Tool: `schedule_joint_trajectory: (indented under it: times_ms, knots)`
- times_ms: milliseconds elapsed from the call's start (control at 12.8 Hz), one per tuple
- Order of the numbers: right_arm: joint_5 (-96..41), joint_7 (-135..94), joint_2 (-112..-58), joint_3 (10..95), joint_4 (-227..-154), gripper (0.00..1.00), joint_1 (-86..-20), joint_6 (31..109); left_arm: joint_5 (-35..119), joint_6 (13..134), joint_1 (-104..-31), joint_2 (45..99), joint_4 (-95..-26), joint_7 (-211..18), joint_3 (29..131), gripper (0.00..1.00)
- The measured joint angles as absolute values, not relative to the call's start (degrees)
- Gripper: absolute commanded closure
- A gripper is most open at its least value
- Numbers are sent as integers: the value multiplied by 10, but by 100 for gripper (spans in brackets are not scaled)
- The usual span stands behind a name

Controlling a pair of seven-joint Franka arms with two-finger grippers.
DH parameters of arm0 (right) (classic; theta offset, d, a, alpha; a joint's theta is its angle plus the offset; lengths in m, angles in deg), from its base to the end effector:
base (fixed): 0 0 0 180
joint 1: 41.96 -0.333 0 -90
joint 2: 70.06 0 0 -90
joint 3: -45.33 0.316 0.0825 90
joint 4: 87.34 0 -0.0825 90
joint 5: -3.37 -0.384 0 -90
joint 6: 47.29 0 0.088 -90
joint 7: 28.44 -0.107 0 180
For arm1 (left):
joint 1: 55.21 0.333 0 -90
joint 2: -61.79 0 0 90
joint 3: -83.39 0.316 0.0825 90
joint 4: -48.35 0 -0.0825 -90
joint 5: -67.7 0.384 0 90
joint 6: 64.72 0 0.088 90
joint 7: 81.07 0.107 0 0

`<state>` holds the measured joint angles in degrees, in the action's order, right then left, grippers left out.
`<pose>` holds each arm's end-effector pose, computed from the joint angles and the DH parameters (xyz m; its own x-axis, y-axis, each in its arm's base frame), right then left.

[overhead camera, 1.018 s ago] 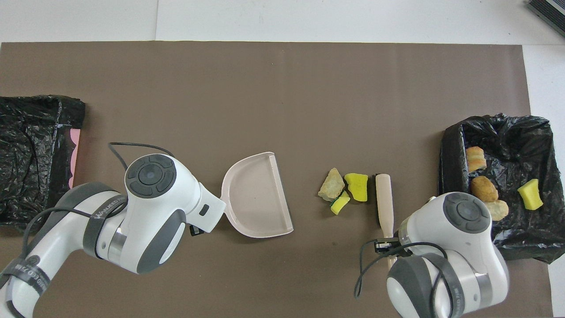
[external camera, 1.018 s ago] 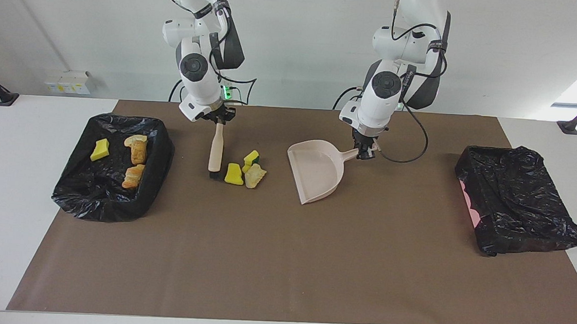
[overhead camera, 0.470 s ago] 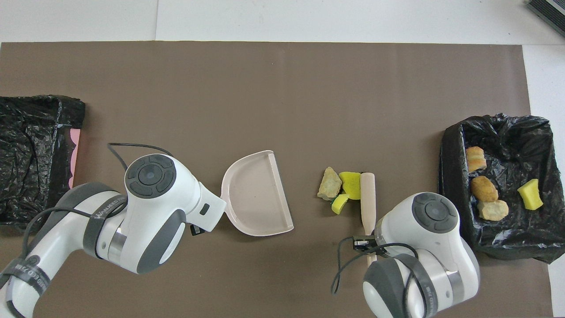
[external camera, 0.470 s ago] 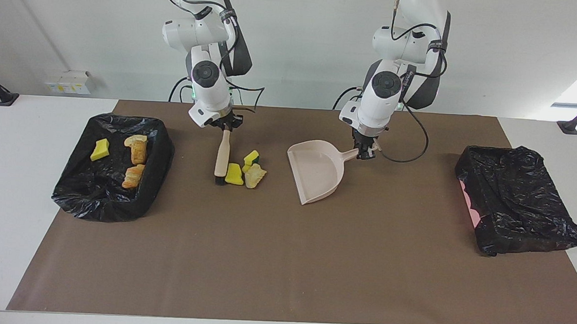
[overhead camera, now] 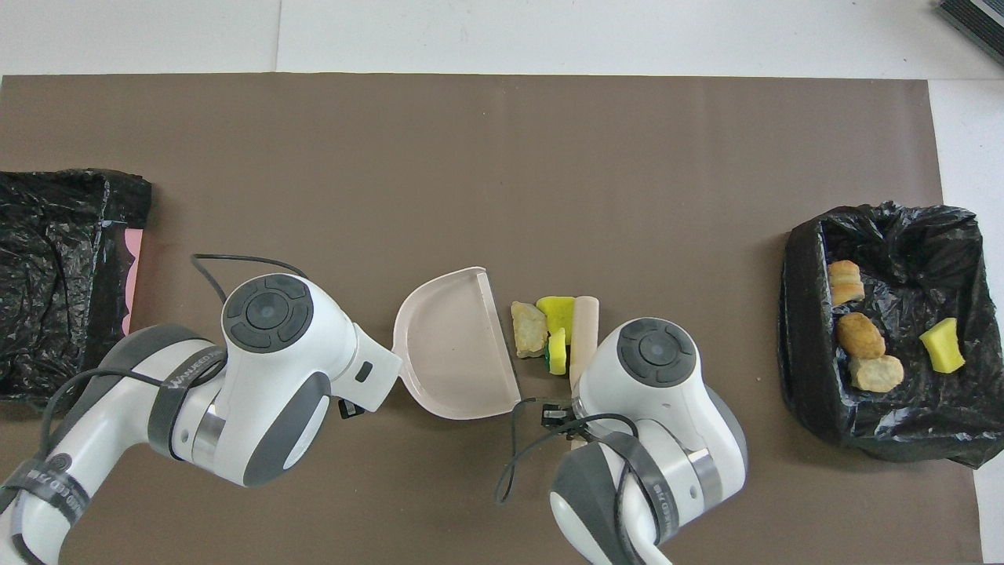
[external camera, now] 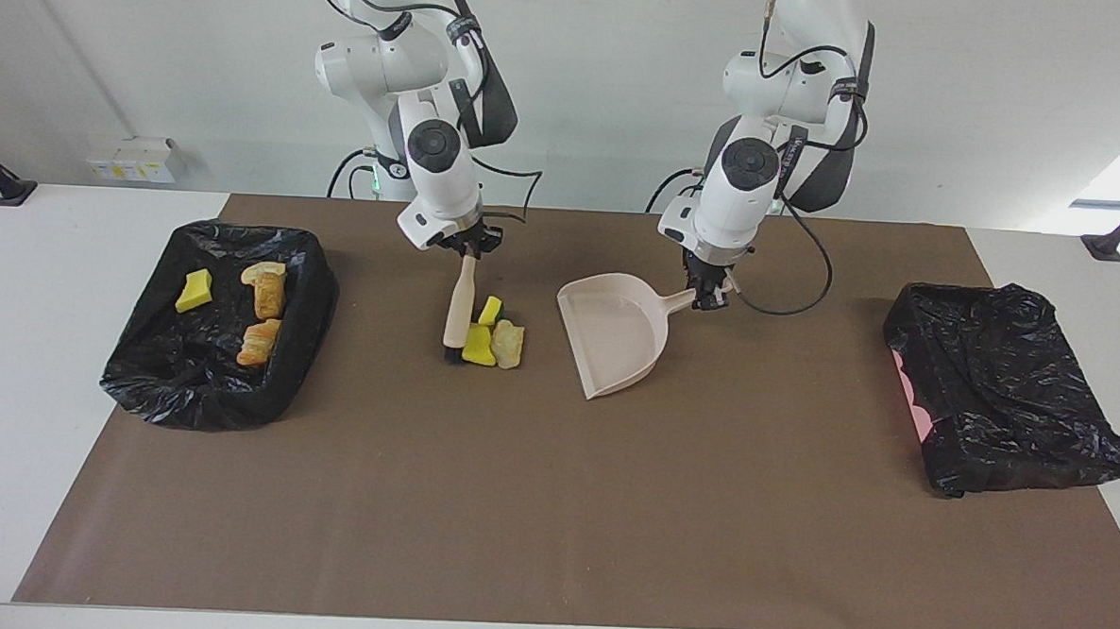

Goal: Sweep and dump trash in bin
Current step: 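Sweep the sponges into the dustpan with the right gripper's brush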

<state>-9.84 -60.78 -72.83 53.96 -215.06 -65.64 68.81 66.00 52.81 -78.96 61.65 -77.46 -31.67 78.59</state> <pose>0.4181 0.2798 0.3341 0.9419 -0.1185 -0.3144 -0.1298 -0.9914 -0.0151 0.4505 -0.2470 0.3739 0.2189 -0.9729 -0.0741 -0.9661 -0.2268 0.1232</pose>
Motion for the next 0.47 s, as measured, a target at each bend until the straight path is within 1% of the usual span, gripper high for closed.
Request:
schedule_joint_trajectory:
  times_ms: [235, 470]
  knots:
    - [-115, -611, -786, 540, -2081, 100, -686, 692, 660, 528, -790, 616, -775, -317, 786, 100]
    - [-136, -608, -800, 540, -2060, 100, -726, 700, 660, 528, -790, 616, -775, -323, 786, 100]
